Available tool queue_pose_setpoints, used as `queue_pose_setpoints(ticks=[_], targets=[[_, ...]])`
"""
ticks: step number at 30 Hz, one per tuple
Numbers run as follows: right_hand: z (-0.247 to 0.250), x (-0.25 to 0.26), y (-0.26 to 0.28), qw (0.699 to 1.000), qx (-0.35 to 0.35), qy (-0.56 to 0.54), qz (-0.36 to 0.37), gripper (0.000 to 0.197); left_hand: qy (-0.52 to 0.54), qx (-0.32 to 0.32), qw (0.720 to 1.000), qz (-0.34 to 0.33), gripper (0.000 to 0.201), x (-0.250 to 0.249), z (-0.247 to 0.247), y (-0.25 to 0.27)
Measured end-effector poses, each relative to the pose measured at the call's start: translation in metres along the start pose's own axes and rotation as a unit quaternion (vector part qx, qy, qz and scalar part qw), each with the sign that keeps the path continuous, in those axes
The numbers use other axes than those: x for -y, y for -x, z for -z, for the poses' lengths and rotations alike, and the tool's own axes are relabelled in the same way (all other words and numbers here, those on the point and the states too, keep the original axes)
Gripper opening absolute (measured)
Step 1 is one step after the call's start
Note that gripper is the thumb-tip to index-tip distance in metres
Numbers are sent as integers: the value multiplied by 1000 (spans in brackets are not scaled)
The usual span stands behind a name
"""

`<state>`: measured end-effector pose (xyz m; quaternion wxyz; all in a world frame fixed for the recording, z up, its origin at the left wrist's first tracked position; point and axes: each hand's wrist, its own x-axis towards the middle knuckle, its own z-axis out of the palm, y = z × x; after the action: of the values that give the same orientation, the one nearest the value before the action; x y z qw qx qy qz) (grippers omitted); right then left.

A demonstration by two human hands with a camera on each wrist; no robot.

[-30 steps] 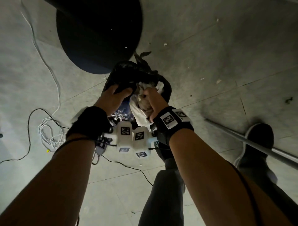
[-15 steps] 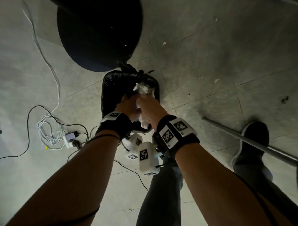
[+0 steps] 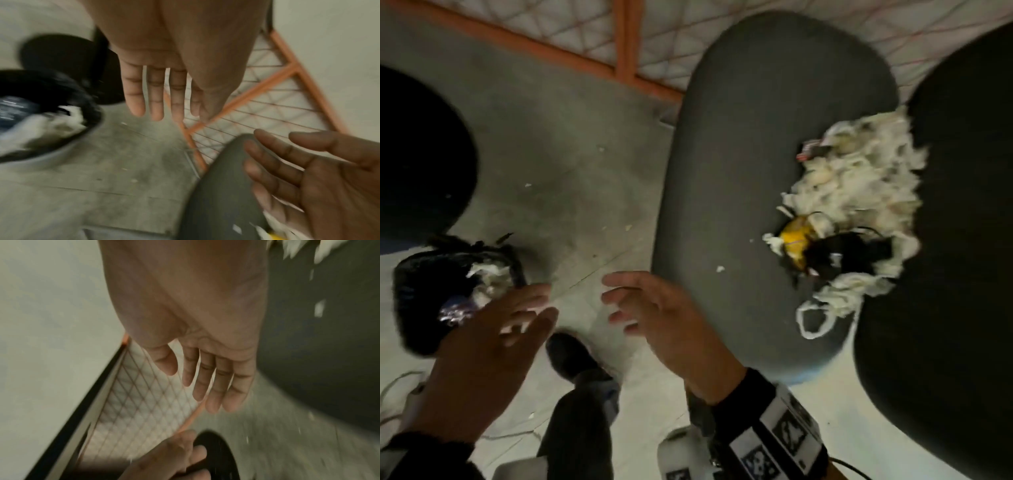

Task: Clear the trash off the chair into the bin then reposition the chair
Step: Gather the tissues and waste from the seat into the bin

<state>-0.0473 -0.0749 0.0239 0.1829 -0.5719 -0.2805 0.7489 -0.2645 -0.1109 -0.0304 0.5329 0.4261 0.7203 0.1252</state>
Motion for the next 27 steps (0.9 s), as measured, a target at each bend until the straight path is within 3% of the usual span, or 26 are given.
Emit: queue_pose_setpoints(ticks=[2,3,5,8,10,12,15,18,22,24,27], targets=[[48,34,37,995,-55,-65,51,65,-2,56,995,-80,27,-66,-31,7],[71,48,53,991,-96,-62,76,63,-7,72,990,-119,28,-97,-47,9],[118,68,78,976,-186,2,108,37,-31,94,979,-178,35,-152,-82,7],[191,81,96,944,-300,78,115,21,-75,120,960,-243,42,-206,-135,-12],[240,78,95,903,-386,151,110,26,-117,132,948,-266,48,-237,-172,-24],[281,69,87,878,-427,205,61,41,-165,151,938,-266,62,-260,-207,-36],[325,46,75,889,-404,214,-35,78,-252,191,923,-220,92,-281,-255,-55],[343,25,64,899,-350,236,-114,110,-390,210,866,-233,113,-297,-293,-80],[351,10,48,897,-300,295,-138,119,-518,188,772,-317,120,-337,-330,-125],[356,4,41,890,-298,315,-141,122,-527,177,749,-361,111,-367,-346,-143],[357,-4,33,886,-309,314,-141,122,-517,182,740,-390,107,-415,-368,-162]])
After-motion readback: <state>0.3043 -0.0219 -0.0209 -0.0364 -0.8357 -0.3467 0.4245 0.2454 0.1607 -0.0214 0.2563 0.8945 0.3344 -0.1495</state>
